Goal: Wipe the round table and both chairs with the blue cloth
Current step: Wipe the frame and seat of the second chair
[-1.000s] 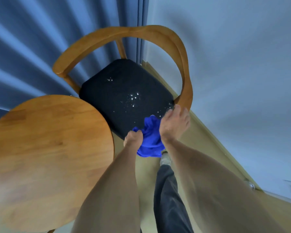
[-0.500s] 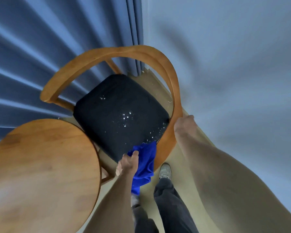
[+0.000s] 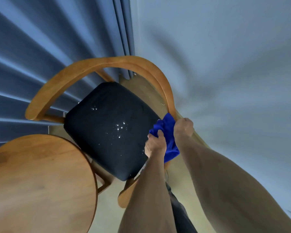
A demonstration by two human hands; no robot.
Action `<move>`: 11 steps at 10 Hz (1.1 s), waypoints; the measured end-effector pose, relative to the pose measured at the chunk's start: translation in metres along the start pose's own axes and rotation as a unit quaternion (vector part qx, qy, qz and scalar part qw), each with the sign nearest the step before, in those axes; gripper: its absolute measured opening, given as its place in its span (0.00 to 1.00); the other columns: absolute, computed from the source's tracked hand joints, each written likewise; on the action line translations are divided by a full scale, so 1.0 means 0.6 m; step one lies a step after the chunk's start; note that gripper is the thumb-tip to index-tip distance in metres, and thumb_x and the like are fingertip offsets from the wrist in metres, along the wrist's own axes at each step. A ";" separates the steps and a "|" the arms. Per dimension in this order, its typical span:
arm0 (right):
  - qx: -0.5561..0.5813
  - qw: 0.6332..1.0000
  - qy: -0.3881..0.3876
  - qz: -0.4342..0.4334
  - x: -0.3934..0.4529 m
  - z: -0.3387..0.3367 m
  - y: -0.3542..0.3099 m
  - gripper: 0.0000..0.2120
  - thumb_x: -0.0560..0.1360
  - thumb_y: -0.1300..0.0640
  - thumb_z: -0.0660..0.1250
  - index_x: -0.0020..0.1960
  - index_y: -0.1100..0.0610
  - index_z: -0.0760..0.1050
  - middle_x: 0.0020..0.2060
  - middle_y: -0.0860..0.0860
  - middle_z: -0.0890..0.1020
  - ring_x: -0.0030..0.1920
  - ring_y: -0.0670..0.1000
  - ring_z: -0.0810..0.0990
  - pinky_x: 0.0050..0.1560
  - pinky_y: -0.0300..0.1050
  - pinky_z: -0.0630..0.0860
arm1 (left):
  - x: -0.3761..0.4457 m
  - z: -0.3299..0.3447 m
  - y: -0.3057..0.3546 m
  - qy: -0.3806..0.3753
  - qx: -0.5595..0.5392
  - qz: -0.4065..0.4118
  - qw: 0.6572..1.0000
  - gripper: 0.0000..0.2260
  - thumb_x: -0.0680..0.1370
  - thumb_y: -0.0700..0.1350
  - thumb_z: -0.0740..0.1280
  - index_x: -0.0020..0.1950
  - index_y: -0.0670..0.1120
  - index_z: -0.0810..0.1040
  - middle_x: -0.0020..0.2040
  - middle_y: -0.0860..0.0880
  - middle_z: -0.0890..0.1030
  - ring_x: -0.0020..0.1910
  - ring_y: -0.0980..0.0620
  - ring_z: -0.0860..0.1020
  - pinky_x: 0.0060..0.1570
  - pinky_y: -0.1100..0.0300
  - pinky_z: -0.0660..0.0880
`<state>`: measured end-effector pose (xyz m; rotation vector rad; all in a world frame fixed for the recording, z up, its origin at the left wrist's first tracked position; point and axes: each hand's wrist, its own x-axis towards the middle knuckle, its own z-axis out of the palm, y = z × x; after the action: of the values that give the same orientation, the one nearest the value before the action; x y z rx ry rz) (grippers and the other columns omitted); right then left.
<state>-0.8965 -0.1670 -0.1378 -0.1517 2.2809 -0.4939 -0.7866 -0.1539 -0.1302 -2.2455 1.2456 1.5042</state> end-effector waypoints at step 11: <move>-0.088 0.919 0.165 -0.348 0.038 0.185 -0.451 0.17 0.75 0.64 0.60 0.62 0.54 0.71 0.56 0.52 0.78 0.57 0.54 0.74 0.60 0.51 0.70 | 0.286 -0.339 0.301 0.114 -0.594 -0.073 0.793 0.08 0.80 0.52 0.64 0.51 0.48 0.75 0.45 0.50 0.79 0.42 0.49 0.79 0.51 0.47 0.80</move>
<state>-0.8440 -0.4546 -0.1150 -1.0684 2.5613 -0.7081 -0.7500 -0.4730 -0.1211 -3.1442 -0.0593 2.3824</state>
